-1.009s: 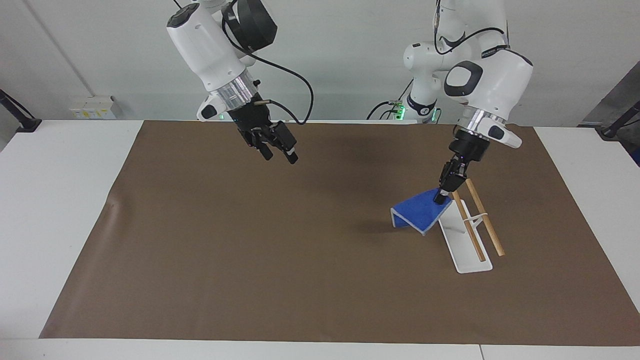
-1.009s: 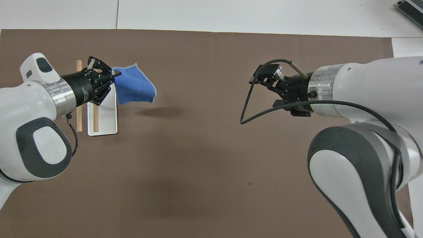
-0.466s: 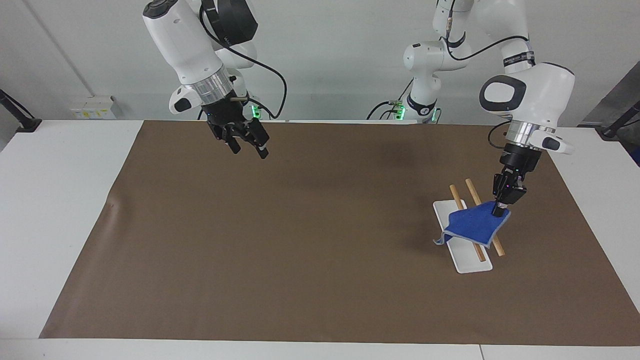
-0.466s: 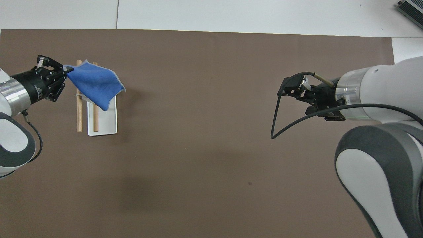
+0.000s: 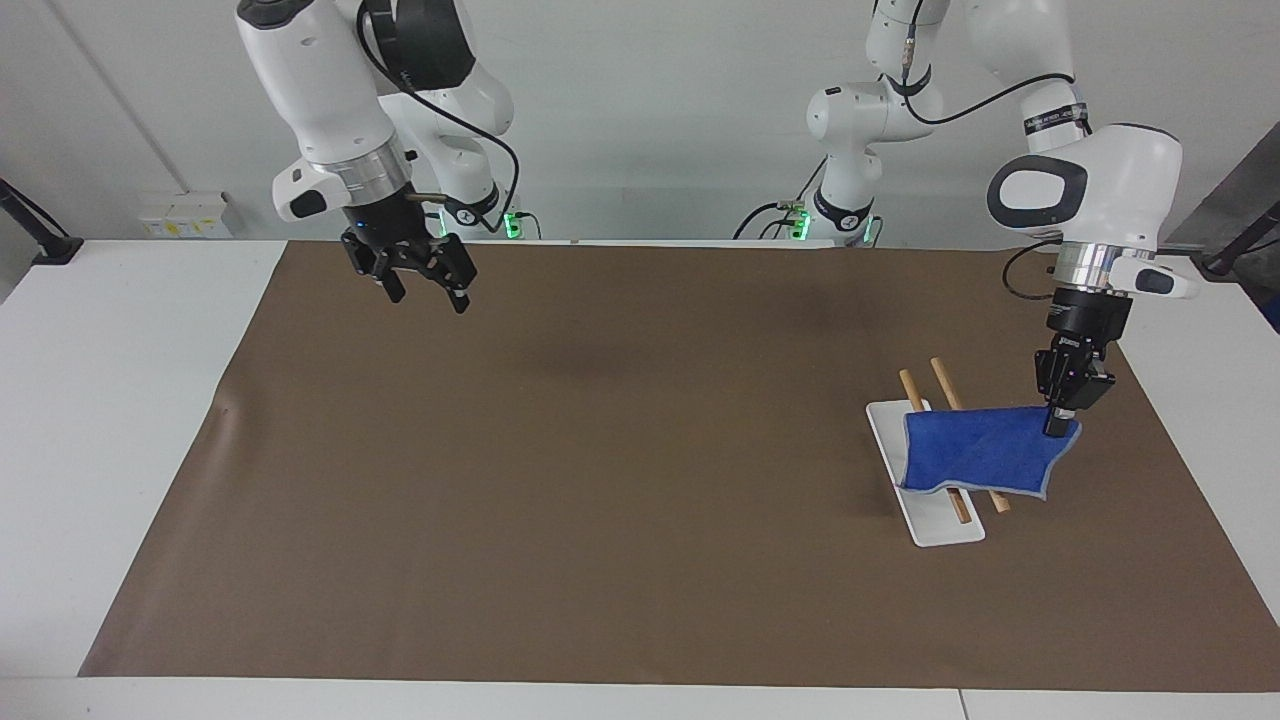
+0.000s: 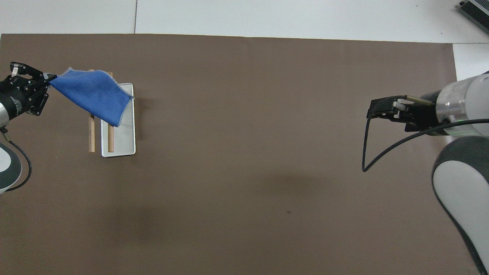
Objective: Right arm passes towel to left arm to hang
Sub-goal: 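Drape the towel over the wooden sticks with the left gripper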
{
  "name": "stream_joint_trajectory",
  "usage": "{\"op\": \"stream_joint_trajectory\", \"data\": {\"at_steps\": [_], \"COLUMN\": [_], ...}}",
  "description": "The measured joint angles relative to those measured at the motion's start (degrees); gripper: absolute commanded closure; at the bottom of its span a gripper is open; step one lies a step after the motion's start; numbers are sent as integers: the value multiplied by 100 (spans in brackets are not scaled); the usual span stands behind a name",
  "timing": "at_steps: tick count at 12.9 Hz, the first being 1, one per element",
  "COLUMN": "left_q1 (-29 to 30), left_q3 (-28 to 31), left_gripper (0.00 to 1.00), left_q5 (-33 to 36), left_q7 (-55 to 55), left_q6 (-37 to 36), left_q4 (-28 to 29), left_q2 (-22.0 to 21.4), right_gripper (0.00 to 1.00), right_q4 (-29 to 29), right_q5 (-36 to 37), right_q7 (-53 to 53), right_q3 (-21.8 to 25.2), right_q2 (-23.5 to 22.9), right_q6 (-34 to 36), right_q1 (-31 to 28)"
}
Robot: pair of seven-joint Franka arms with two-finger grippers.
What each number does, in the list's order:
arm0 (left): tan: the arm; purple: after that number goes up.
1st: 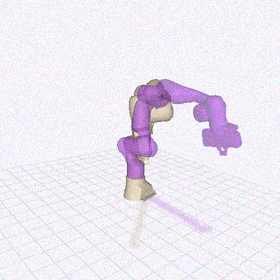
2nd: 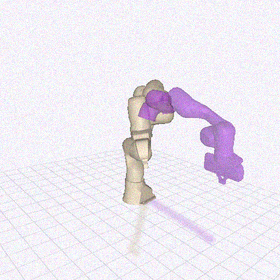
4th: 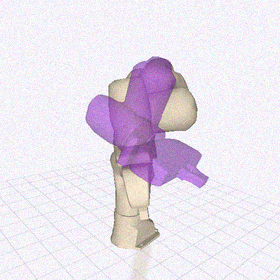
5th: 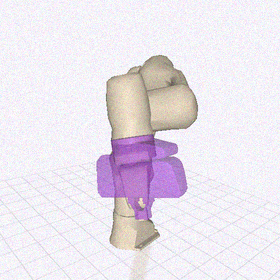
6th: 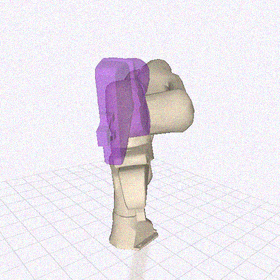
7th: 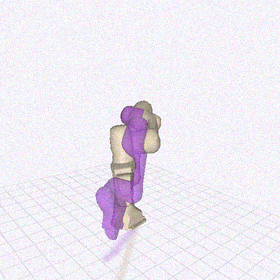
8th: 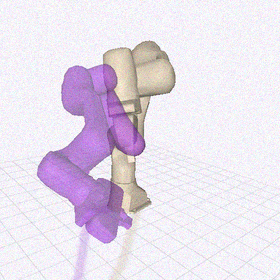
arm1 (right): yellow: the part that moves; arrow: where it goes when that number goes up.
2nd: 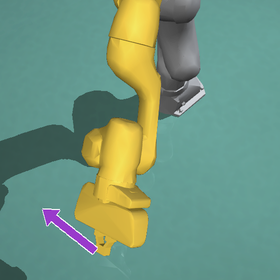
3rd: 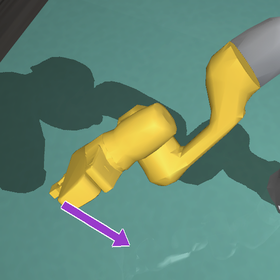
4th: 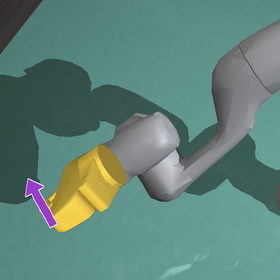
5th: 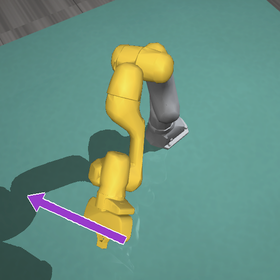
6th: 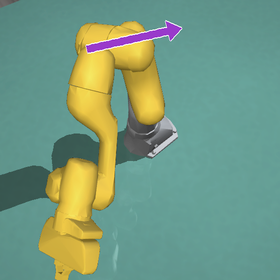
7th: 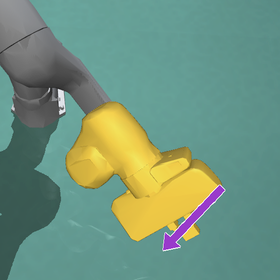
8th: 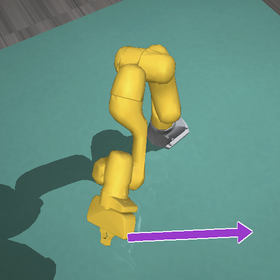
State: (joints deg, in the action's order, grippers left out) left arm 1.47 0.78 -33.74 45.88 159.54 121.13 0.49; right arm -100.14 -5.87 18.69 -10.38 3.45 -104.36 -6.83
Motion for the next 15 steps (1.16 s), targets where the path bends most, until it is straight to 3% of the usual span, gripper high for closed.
{"op": "stream_joint_trajectory", "data": {"at_steps": [7, 15], "left_q1": [50, 42], "left_q3": [67, 46], "left_gripper": [100, 97], "left_q5": [0, 0], "left_q7": [0, 0], "left_q6": [-2, -2], "left_q4": [495, 1152], "left_q2": [71, -73], "right_gripper": [0, 0], "right_q4": [191, 189], "right_q5": [475, 541], "right_q7": [-671, -685], "right_q3": [1233, 1256], "right_q2": [1, -4], "right_q6": [530, 800], "right_q1": [661, 678]}}
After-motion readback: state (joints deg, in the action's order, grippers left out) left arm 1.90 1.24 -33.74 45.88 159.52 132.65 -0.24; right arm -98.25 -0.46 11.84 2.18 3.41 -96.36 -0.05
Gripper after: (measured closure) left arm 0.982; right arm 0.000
